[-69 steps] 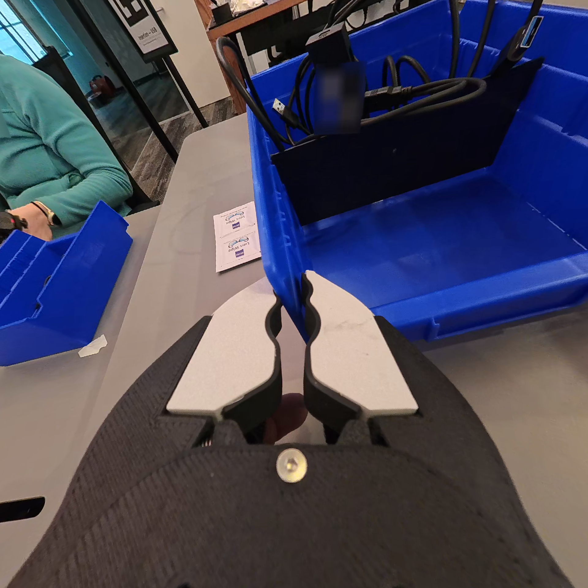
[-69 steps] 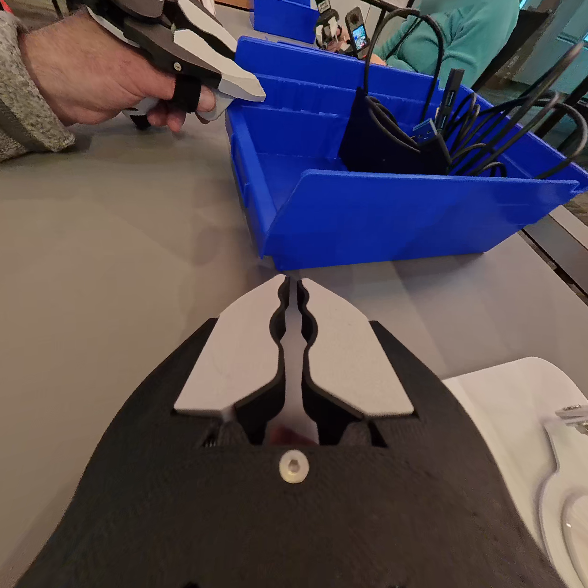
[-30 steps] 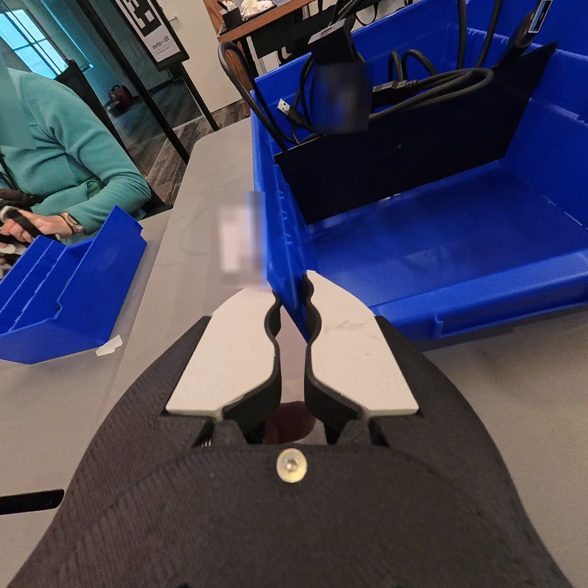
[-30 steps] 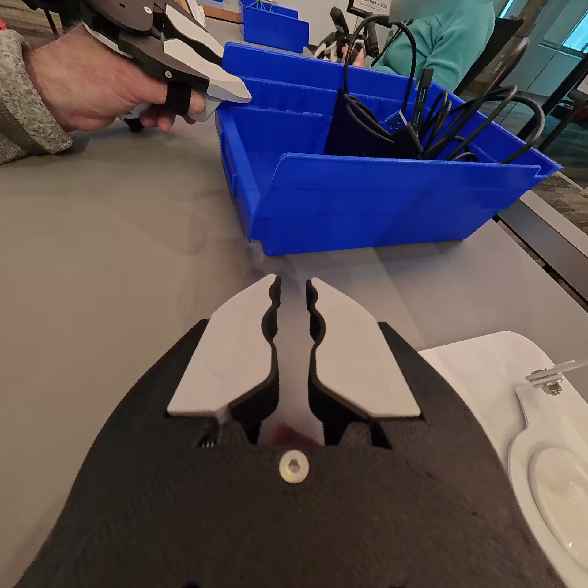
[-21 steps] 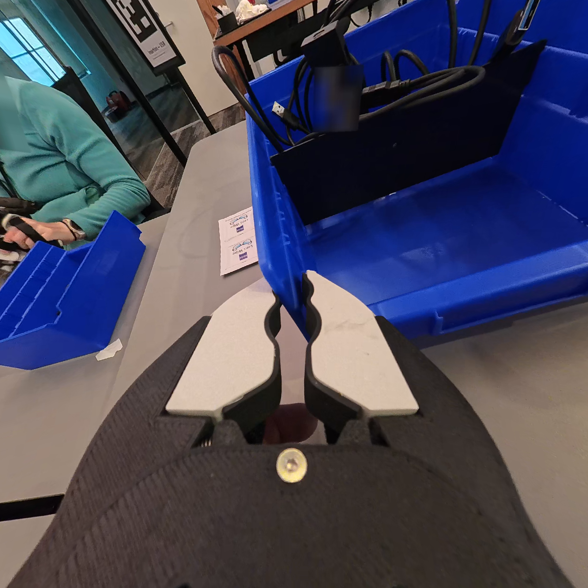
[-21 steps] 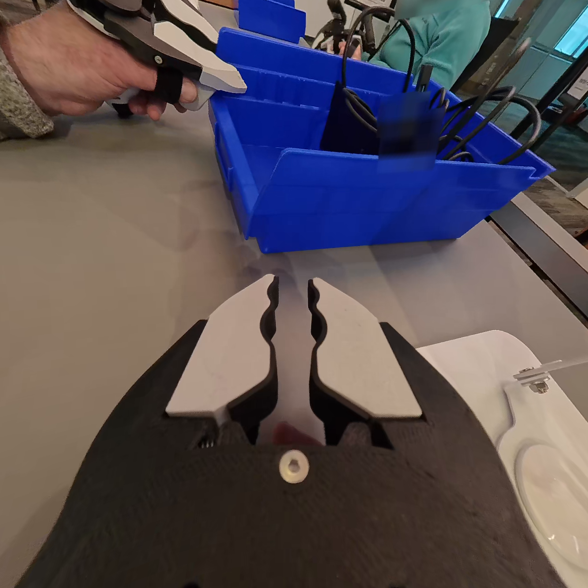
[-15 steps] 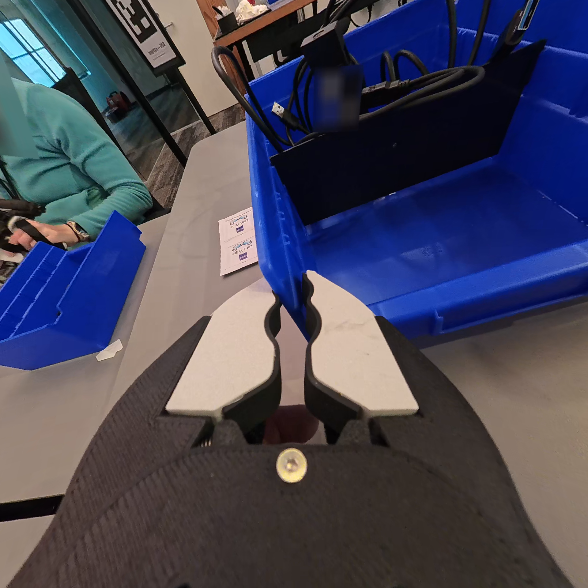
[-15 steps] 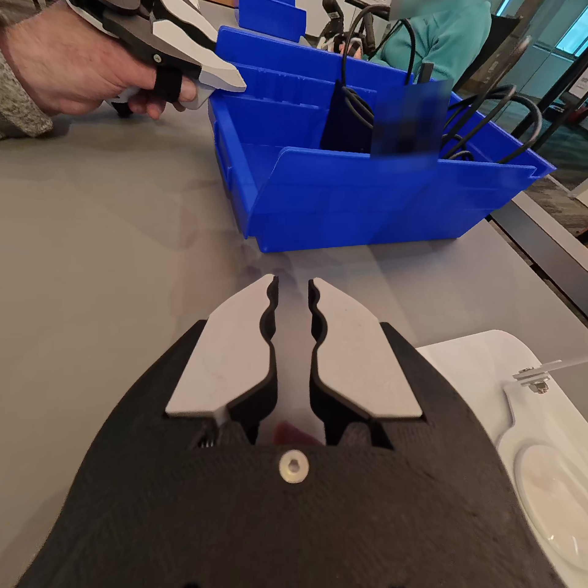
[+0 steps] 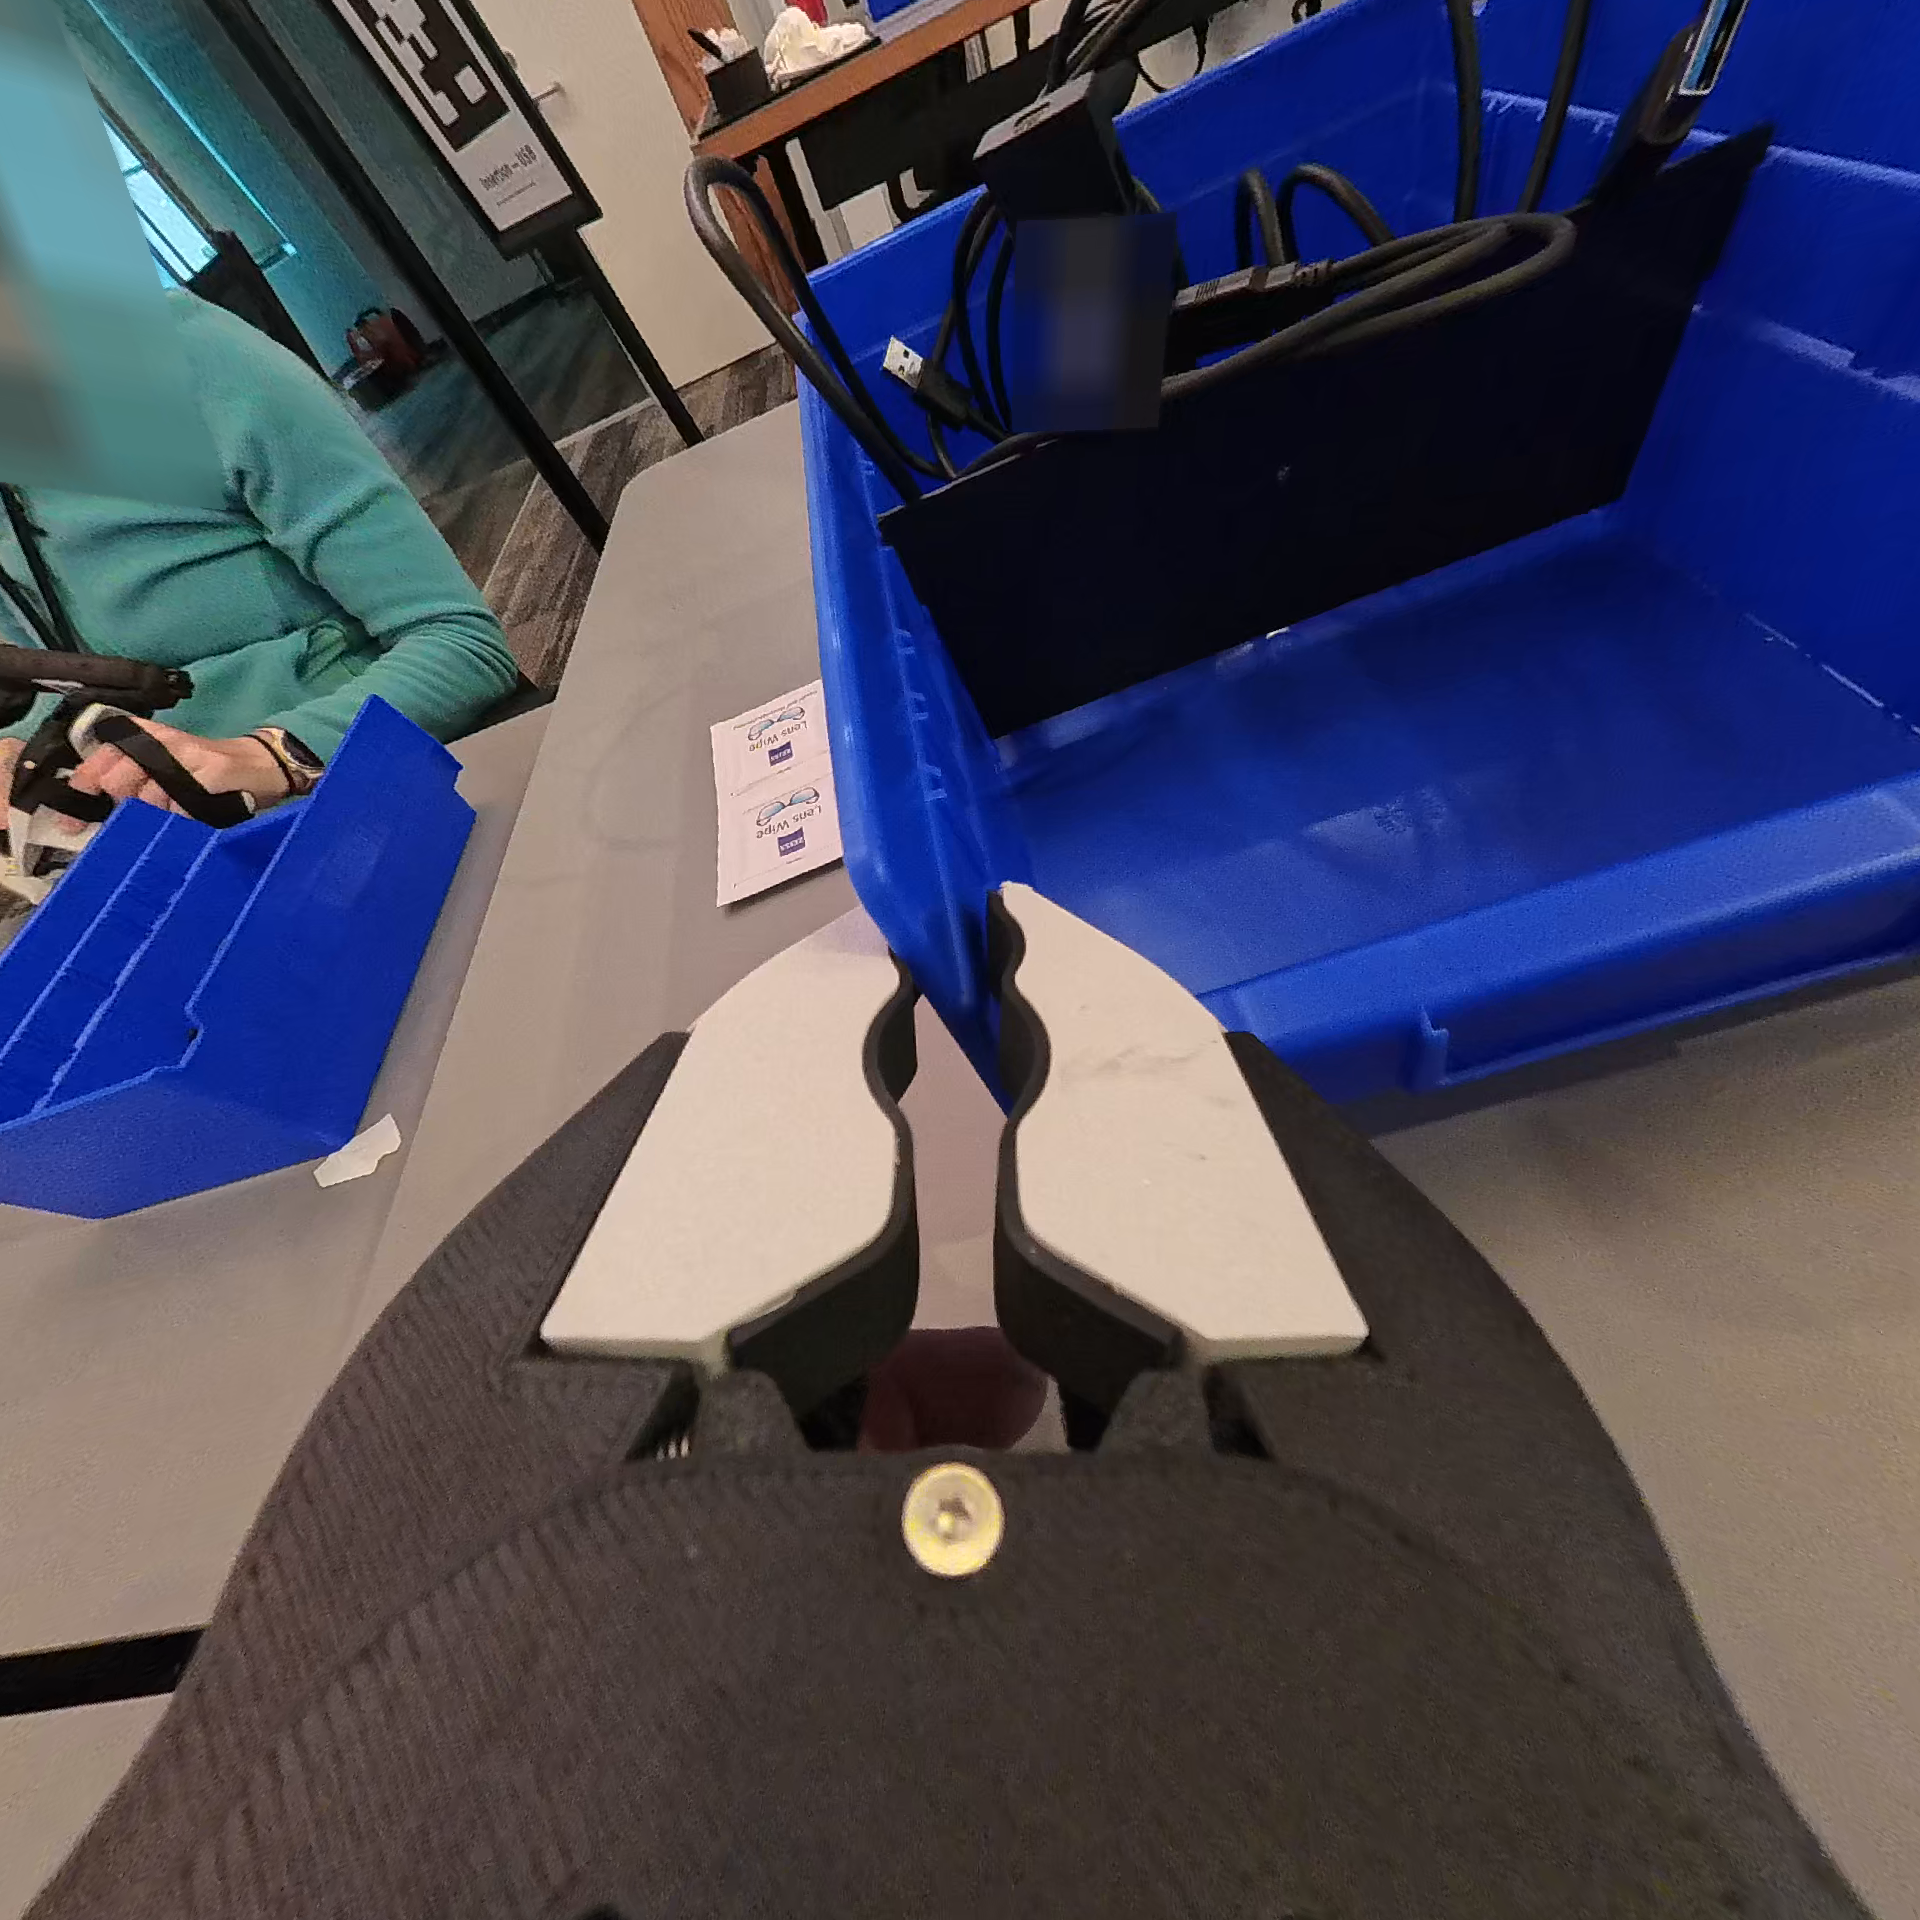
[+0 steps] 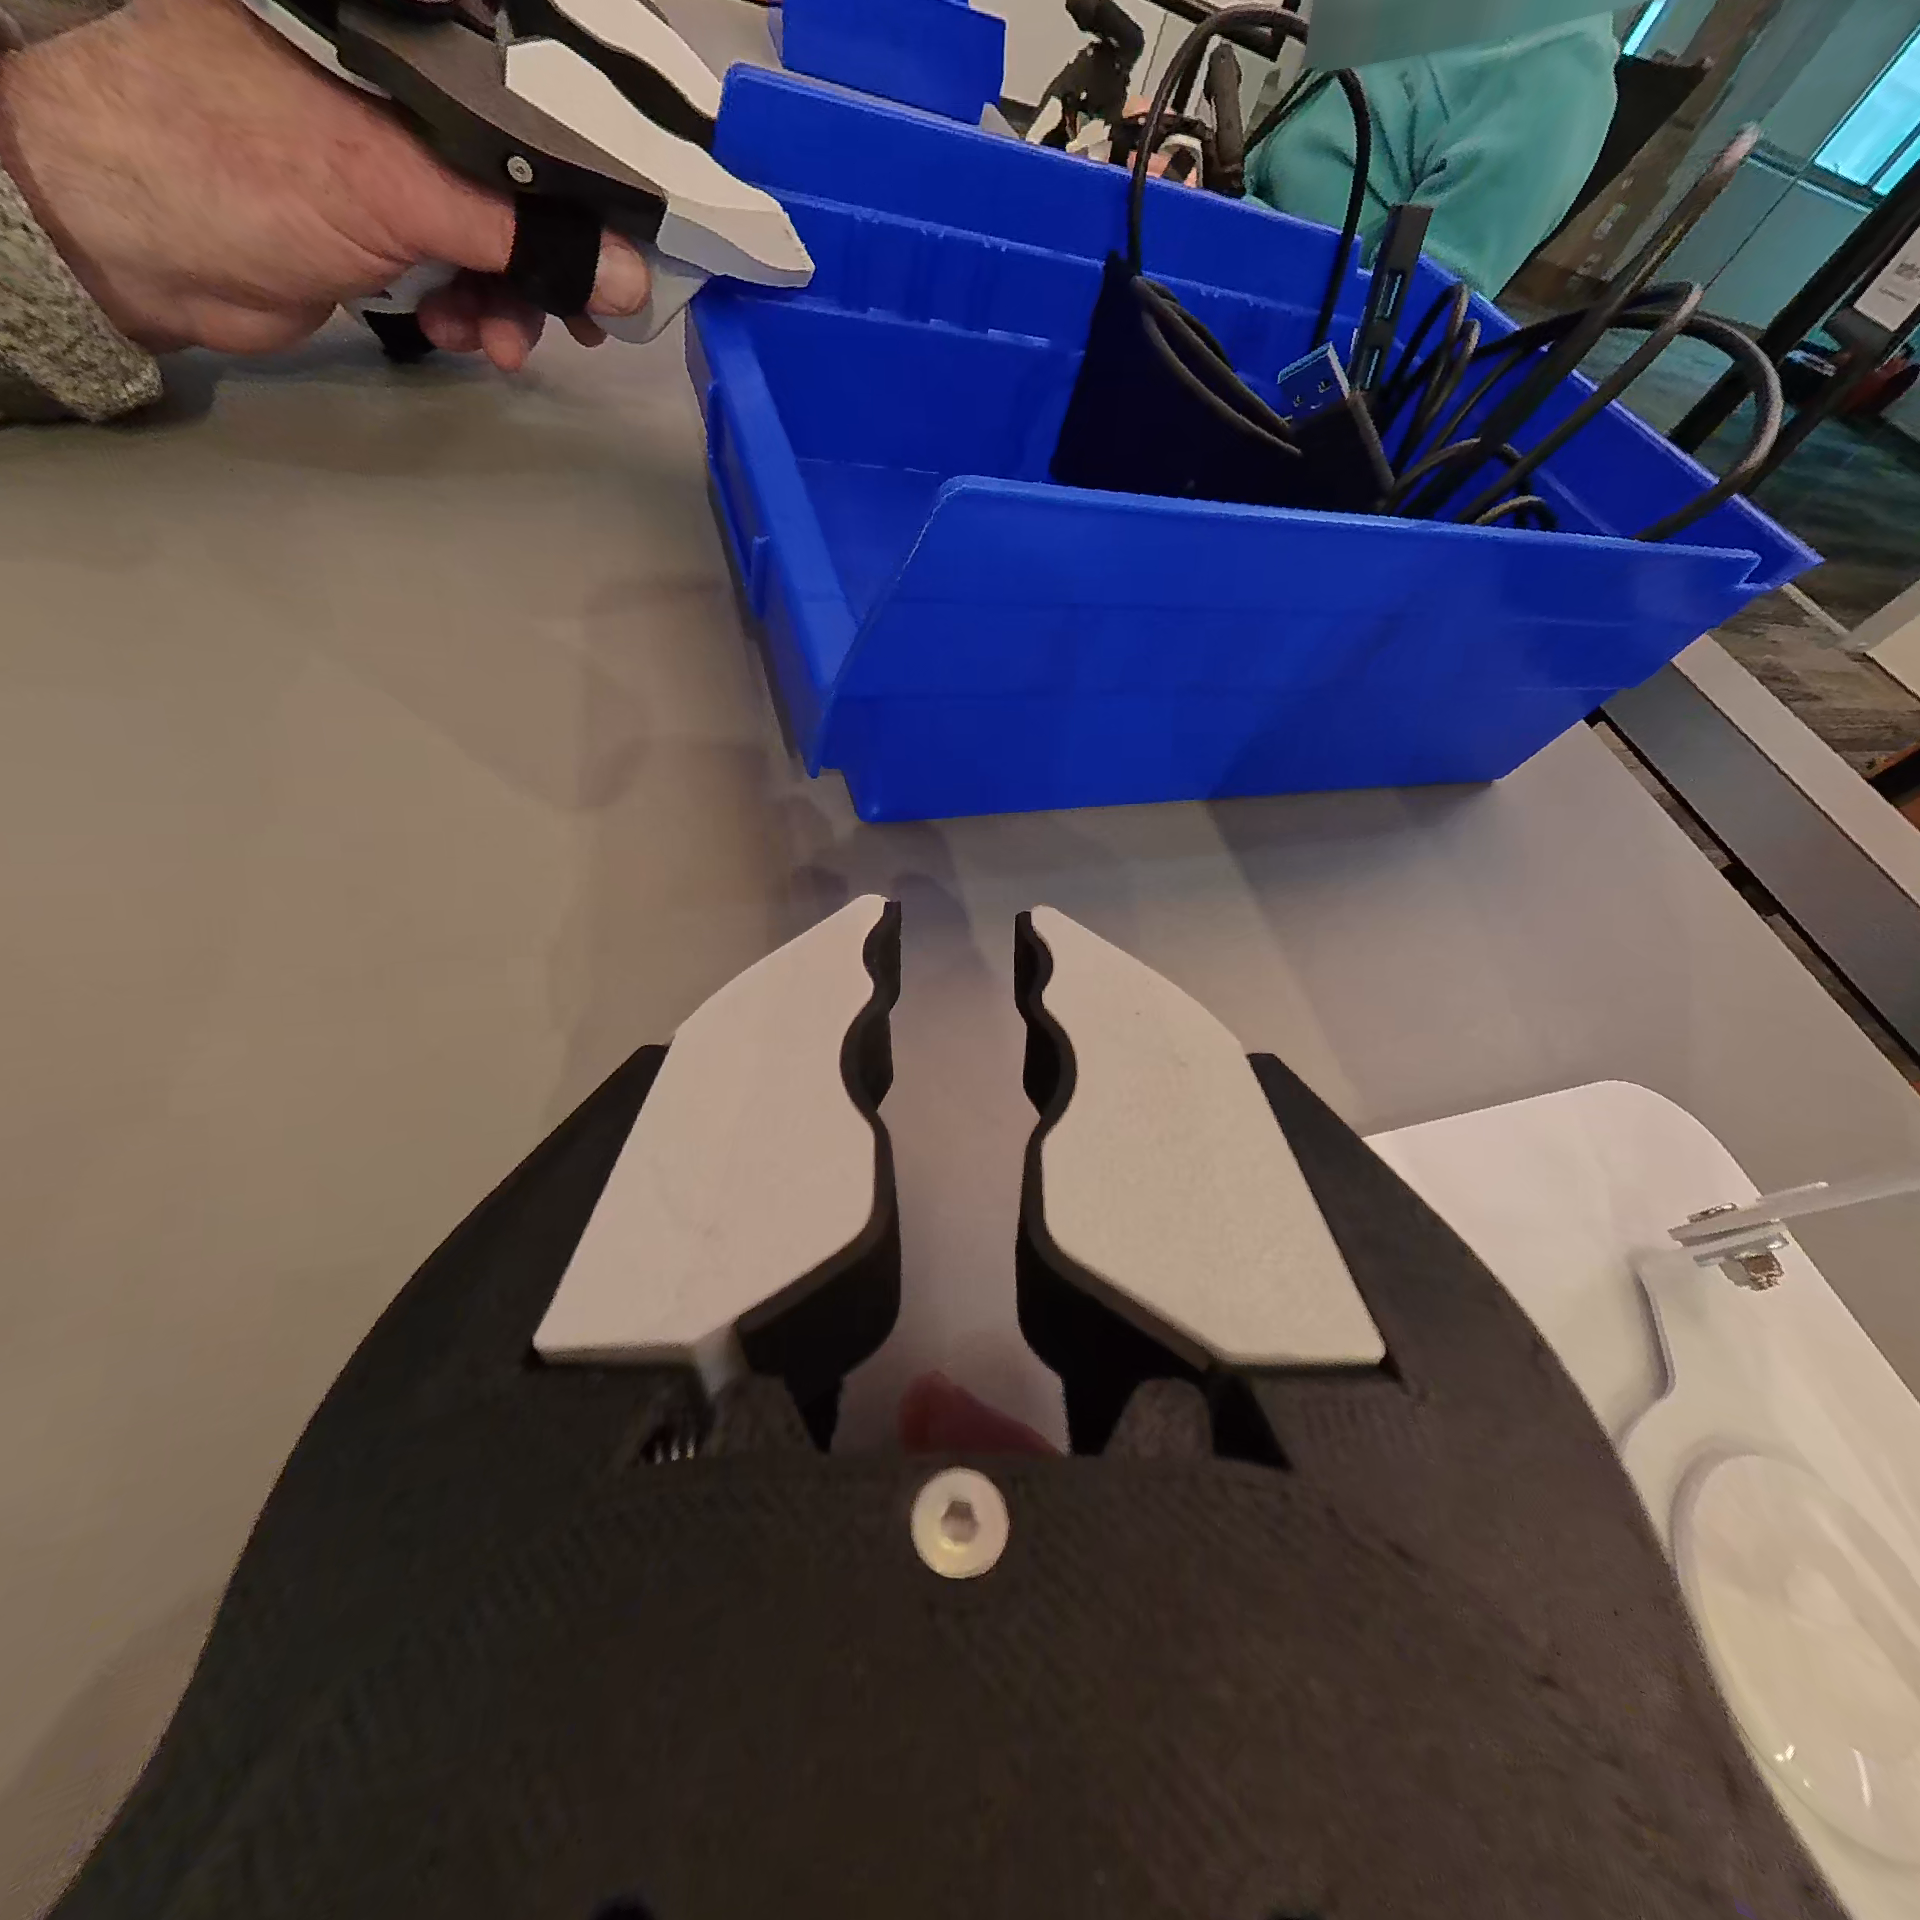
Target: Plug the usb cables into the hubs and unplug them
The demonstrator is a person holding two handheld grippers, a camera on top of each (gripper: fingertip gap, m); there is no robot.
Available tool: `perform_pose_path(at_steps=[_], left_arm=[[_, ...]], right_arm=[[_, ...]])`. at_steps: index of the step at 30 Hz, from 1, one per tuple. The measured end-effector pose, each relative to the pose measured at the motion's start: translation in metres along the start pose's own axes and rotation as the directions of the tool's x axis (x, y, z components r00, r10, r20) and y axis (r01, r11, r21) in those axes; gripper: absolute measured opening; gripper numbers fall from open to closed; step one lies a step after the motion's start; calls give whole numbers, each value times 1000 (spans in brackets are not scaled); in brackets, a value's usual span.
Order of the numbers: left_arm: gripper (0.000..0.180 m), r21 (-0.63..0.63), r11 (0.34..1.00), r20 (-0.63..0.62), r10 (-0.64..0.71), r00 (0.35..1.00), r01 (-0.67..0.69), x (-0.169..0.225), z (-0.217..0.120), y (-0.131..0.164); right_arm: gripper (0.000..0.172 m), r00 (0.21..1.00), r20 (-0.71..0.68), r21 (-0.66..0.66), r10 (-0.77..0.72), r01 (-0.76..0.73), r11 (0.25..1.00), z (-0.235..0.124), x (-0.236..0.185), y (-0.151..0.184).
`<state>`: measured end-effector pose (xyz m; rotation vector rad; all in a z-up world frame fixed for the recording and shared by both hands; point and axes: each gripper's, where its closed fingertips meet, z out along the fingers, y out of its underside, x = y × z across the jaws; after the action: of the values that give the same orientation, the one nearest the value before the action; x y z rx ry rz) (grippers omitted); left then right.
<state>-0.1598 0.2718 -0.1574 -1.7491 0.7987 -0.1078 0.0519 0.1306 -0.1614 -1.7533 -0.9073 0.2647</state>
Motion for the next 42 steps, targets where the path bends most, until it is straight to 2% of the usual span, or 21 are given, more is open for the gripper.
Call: perform_pose_path(at_steps=[7,17,42], left_arm=[[9,2,1000,0,5,1000,-5,0,1,-1],[9,3,1000,4,11,1000,-11,1,1,-1],[11,23,997,25,77,997,-78,4,3,-3]], right_arm=[[23,1000,-19,34,17,-16,999,3,4,-7],[31,1000,6,83,-26,26,996,32,-1,-26],[31,998,33,102,-57,53,993,26,-9,-26]])
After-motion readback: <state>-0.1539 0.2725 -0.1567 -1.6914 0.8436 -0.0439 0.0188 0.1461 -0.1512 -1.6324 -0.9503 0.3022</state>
